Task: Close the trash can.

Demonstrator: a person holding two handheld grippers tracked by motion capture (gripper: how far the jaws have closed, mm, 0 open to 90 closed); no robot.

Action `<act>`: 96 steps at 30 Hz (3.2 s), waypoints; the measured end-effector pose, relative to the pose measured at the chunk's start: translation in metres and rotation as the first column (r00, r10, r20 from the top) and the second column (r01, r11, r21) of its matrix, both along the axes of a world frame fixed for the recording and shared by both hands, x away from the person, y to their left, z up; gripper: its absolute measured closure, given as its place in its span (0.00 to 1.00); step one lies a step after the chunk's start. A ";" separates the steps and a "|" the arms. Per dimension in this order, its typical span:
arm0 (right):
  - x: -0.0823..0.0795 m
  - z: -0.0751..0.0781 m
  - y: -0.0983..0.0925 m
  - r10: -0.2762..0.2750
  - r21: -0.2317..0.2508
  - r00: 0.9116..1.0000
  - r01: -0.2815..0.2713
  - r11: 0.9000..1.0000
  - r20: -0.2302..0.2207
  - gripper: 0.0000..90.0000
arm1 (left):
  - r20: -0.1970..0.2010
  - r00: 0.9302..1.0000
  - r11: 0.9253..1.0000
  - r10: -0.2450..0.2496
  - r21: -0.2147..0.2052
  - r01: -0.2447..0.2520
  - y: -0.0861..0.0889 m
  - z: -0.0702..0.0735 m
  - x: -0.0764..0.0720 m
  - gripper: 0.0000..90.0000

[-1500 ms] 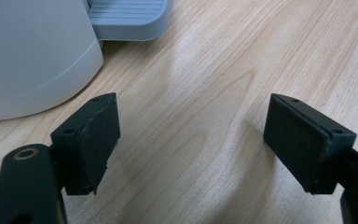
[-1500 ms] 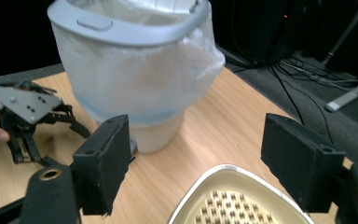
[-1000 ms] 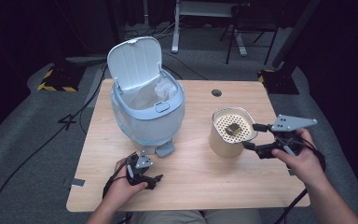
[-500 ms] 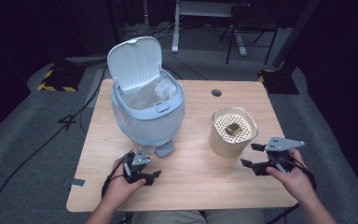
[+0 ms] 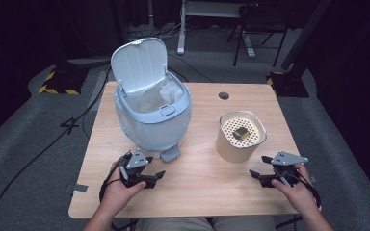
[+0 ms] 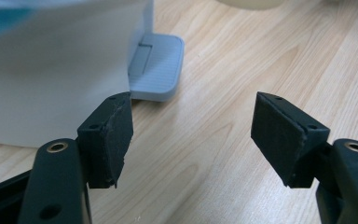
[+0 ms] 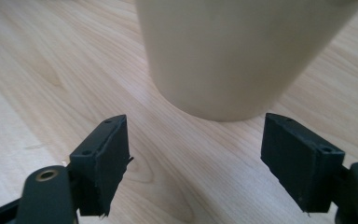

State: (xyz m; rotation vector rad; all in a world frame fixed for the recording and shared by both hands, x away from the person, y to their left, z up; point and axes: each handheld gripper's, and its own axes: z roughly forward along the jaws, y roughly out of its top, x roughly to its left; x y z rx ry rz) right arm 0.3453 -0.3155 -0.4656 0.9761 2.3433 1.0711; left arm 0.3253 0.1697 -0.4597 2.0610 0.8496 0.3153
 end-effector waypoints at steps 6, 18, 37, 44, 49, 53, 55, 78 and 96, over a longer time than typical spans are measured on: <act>0.005 -0.020 -0.007 -0.086 0.030 0.995 0.088 0.996 -0.053 0.27 | 0.018 1.000 0.999 0.008 -0.037 -0.007 0.009 0.012 -0.004 0.34; 0.007 -0.036 -0.007 -0.094 -0.034 0.995 0.093 0.995 -0.028 0.23 | 0.080 0.997 0.999 0.020 -0.039 -0.017 0.029 0.045 -0.010 0.35; 0.009 -0.038 -0.011 -0.107 0.005 0.992 0.108 0.994 -0.067 0.23 | 0.144 0.988 0.996 -0.054 -0.061 0.063 0.064 0.125 -0.008 0.35; 0.009 -0.038 -0.011 -0.106 0.004 0.992 0.107 0.994 -0.067 0.22 | 0.179 0.982 0.987 -0.062 -0.133 0.087 0.083 0.154 0.006 0.36; 0.009 -0.038 -0.011 -0.106 0.004 0.992 0.106 0.994 -0.067 0.22 | 0.182 0.980 0.972 -0.081 -0.205 0.119 0.096 0.170 0.024 0.37; 0.009 -0.038 -0.011 -0.106 0.004 0.992 0.106 0.994 -0.066 0.22 | 0.204 0.978 0.969 -0.045 -0.230 0.093 0.100 0.183 0.036 0.37; 0.009 -0.038 -0.011 -0.105 0.004 0.992 0.106 0.994 -0.066 0.22 | 0.225 0.974 0.968 -0.021 -0.239 0.076 0.102 0.190 0.041 0.37; 0.009 -0.038 -0.011 -0.105 0.004 0.992 0.106 0.994 -0.066 0.23 | 0.275 0.941 0.960 0.196 -0.249 -0.127 0.124 0.239 0.088 0.39; 0.009 -0.038 -0.011 -0.106 0.004 0.992 0.106 0.994 -0.067 0.22 | 0.243 0.957 0.966 0.156 -0.239 -0.097 0.103 0.230 0.120 0.41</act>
